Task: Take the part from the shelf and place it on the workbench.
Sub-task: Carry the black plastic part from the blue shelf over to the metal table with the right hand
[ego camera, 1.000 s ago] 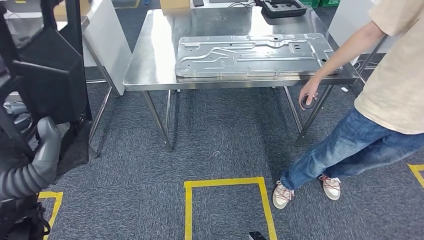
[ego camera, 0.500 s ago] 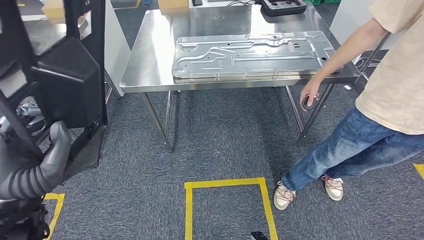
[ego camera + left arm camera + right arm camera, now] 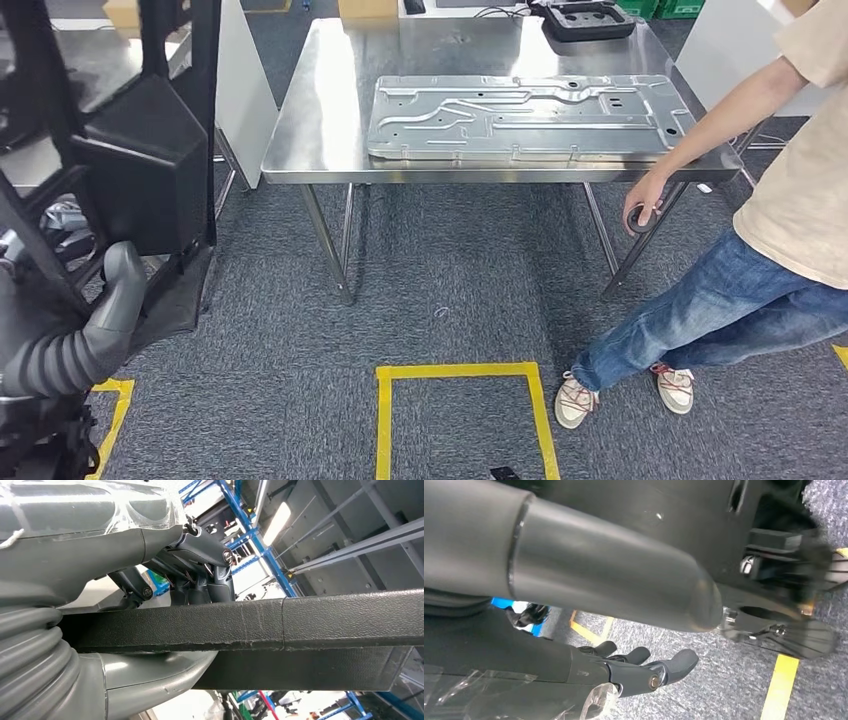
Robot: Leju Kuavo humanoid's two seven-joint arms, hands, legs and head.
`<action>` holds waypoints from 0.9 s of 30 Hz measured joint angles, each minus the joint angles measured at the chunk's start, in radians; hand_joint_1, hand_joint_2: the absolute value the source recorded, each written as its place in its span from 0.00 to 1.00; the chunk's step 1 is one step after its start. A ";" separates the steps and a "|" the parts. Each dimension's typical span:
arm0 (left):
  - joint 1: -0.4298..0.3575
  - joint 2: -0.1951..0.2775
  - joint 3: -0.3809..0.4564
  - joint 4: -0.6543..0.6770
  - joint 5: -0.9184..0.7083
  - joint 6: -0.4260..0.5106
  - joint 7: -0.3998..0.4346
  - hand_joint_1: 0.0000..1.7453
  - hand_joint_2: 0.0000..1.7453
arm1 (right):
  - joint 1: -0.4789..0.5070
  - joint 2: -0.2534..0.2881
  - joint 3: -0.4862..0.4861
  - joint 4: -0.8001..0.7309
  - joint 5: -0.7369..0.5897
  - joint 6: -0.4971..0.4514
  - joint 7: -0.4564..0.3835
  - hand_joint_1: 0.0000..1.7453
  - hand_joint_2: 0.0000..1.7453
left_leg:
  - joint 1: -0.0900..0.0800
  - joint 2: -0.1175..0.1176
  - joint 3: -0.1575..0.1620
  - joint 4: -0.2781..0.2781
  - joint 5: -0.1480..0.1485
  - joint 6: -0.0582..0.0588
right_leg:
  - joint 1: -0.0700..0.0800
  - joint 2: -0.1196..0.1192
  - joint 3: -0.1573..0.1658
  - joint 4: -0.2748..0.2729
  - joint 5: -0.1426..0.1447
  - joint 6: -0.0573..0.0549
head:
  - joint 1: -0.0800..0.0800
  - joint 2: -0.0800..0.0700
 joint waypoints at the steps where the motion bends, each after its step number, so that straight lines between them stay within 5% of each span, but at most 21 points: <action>1: 0.000 0.000 0.000 0.000 0.000 -0.002 0.000 1.00 1.00 | 0.000 0.000 0.000 0.000 0.000 0.000 0.000 0.00 0.00 | -0.002 -0.001 -0.001 0.006 -0.007 -0.005 | 0.000 0.000 0.027 -0.059 0.023 -0.003 | 0.000 0.000; 6: 0.000 0.000 0.001 0.000 0.001 -0.005 -0.001 1.00 1.00 | -0.005 0.002 0.000 0.002 -0.001 0.000 0.000 0.00 0.00 | 0.000 0.000 -0.015 0.045 -0.039 -0.020 | -0.002 -0.002 0.047 -0.099 0.033 -0.027 | -0.004 0.000; 10: 0.002 0.003 0.001 0.000 0.002 -0.006 -0.001 1.00 1.00 | -0.005 0.003 0.000 0.004 -0.002 0.000 0.000 0.00 0.00 | 0.014 0.007 -0.146 0.312 -0.161 -0.049 | -0.006 -0.004 0.047 -0.099 0.032 -0.034 | -0.007 0.000; 12: 0.004 0.003 0.000 0.000 0.002 -0.007 -0.002 1.00 1.00 | -0.004 0.004 0.000 0.004 -0.002 0.001 0.000 0.00 0.00 | 0.018 0.009 -0.177 0.356 -0.157 -0.051 | -0.006 -0.004 0.050 -0.099 0.028 -0.034 | -0.007 0.000; 15: 0.003 0.004 0.002 0.000 0.002 -0.007 -0.002 1.00 1.00 | -0.005 0.005 0.000 0.004 -0.002 0.001 0.000 0.00 0.00 | 0.011 0.010 -0.083 0.138 -0.042 -0.033 | -0.005 -0.003 0.063 -0.101 0.022 -0.031 | -0.007 0.000; 17: 0.001 0.006 0.002 0.000 0.002 -0.007 -0.002 1.00 1.00 | -0.006 0.007 0.000 0.004 -0.002 0.002 0.000 0.00 0.00 | 0.001 0.012 -0.035 0.029 -0.001 -0.017 | -0.006 -0.002 0.068 -0.103 0.018 -0.024 | -0.007 0.000; 20: 0.000 0.008 0.003 0.000 0.002 -0.008 -0.004 1.00 1.00 | -0.007 0.009 0.000 0.005 -0.003 0.003 0.000 0.00 0.00 | -0.003 0.011 -0.025 0.009 0.001 -0.006 | -0.007 -0.003 0.073 -0.110 0.014 -0.008 | -0.007 0.000; 22: -0.002 0.008 0.003 -0.001 0.004 -0.010 -0.007 1.00 1.00 | -0.008 0.010 0.001 0.005 -0.006 0.003 0.000 0.00 0.00 | 0.002 0.010 -0.010 -0.007 0.008 0.001 | -0.004 -0.002 0.059 -0.069 -0.013 -0.002 | -0.005 0.000; 25: -0.001 0.008 0.001 -0.002 0.010 -0.016 -0.014 1.00 1.00 | -0.008 0.010 0.002 0.007 -0.012 0.001 0.000 0.00 0.00 | 0.001 0.010 0.002 -0.013 0.008 0.011 | 0.000 0.000 -0.046 0.141 -0.106 -0.001 | -0.003 0.000; 27: 0.001 0.008 -0.002 -0.002 0.012 -0.019 -0.016 1.00 1.00 | -0.007 0.010 0.004 0.008 -0.012 0.000 0.000 0.00 0.00 | -0.001 0.009 0.005 -0.012 0.003 0.013 | 0.001 0.000 -0.096 0.212 -0.111 0.000 | -0.002 0.000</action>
